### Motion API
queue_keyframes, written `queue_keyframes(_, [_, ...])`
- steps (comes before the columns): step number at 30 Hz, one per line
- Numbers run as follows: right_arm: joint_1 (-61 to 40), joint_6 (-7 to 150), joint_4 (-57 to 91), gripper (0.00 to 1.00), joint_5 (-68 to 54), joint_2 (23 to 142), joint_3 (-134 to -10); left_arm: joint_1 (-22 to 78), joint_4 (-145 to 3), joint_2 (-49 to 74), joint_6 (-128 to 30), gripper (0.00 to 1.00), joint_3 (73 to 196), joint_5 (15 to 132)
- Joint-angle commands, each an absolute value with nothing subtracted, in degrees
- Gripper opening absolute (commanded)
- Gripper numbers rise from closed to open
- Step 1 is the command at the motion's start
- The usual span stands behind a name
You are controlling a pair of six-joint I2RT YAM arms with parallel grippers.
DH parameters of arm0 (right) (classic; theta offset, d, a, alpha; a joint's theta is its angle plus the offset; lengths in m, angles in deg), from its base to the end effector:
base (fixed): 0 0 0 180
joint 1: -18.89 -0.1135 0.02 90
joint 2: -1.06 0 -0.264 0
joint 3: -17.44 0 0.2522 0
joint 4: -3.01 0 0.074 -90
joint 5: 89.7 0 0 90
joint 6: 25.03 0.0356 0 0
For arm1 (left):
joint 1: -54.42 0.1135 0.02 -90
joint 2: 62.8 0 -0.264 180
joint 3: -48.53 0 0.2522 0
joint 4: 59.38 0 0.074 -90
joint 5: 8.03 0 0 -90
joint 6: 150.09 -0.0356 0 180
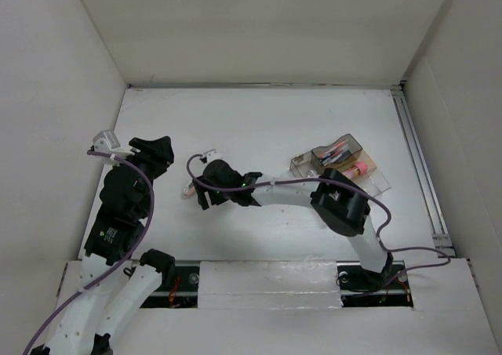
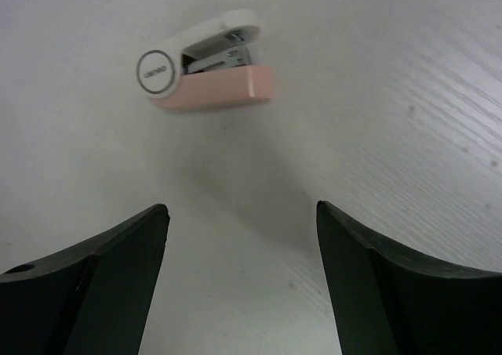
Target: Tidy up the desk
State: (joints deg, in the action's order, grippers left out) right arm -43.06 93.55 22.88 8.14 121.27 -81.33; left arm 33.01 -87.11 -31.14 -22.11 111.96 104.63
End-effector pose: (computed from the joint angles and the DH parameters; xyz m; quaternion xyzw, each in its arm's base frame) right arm 0.2251 0.4122 0.1773 -0.2340 0.8788 0.2483 0.3337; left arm 0.1133 -0.0297 0.3924 -0.2386 0.6408 -0.2390 0.6895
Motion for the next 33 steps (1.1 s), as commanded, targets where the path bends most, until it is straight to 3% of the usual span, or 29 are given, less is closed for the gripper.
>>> queue_keyframes(1, [-45.5, 88.8, 29.4, 0.81, 14.7, 124.4, -90.5, 32.8, -85.3, -31.3, -22.6, 0.44, 113.8, 104.5])
queue_keyframes(21, [-46.1, 86.2, 42.0, 0.89, 17.6, 147.3, -119.5, 32.8, -83.8, -32.0, -24.9, 0.44, 113.1, 101.4])
queue_keyframes(24, [-46.1, 86.3, 40.7, 0.77, 19.5, 147.1, -119.0, 32.8, -83.6, -31.9, -25.1, 0.44, 113.1, 101.0])
queue_keyframes(26, [-46.1, 86.8, 39.9, 0.60, 20.4, 146.2, -117.0, 32.8, -83.6, -32.0, -25.3, 0.44, 113.0, 101.0])
queue_keyframes(28, [-46.6, 88.4, 37.4, 0.52, 21.6, 143.1, -112.6, 32.8, -83.7, -32.1, -25.4, 0.44, 113.0, 100.9])
queue_keyframes(33, [-46.6, 94.0, 27.6, 0.48, 23.4, 129.8, -99.4, 32.8, -83.2, -32.0, -25.6, 0.44, 112.7, 100.0])
